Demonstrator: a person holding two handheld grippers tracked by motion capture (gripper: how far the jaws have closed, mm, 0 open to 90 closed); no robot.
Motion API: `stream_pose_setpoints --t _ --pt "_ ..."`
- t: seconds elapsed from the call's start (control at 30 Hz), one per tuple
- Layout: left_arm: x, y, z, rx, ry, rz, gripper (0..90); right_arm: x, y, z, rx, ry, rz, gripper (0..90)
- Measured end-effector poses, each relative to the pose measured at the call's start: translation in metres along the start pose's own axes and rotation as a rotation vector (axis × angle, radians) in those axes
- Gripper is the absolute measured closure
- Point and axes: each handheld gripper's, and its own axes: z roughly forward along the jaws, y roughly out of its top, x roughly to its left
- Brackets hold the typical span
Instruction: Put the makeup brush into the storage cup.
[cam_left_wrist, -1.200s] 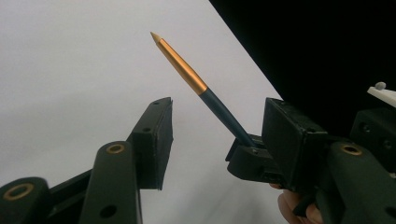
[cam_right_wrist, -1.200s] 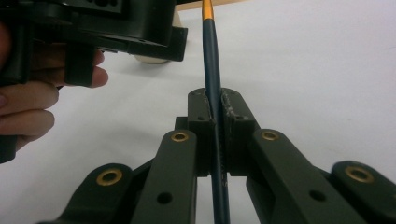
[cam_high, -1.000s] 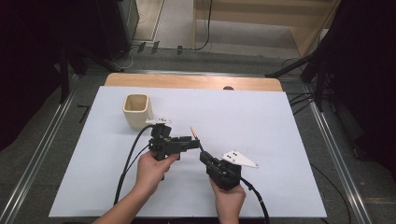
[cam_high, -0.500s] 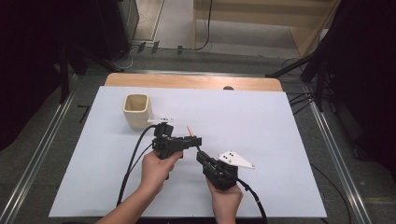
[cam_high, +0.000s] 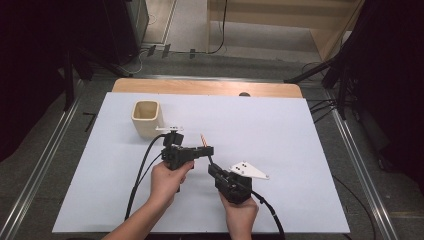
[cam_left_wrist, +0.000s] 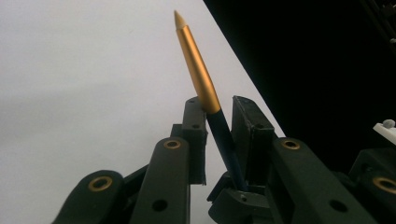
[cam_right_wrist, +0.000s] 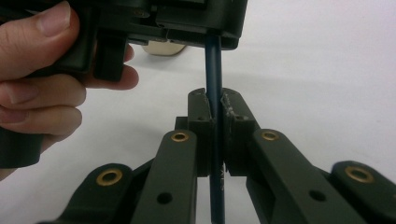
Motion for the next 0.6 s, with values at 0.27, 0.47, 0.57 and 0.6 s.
stream_pose_setpoints --t 0.27,0.47,0.57,0.6 --pt "0.0006 0.0005 -0.0008 0.008 -0.035 -0.024 81.4 0.0012 -0.0005 0.0017 0.017 -0.003 -0.008 84.3" --pt "0.0031 0.0015 -0.0013 0.018 -0.072 -0.054 83.9 0.001 -0.0005 0.0025 0.028 0.004 -0.008 84.2" --pt "0.0029 0.0026 -0.0032 0.013 -0.075 -0.056 84.0 0.0021 0.0005 0.0015 0.021 -0.006 -0.032 82.5" --pt "0.0029 0.0038 -0.0048 0.011 -0.078 -0.057 84.0 0.0032 0.0012 0.0006 0.017 -0.014 -0.041 80.2"
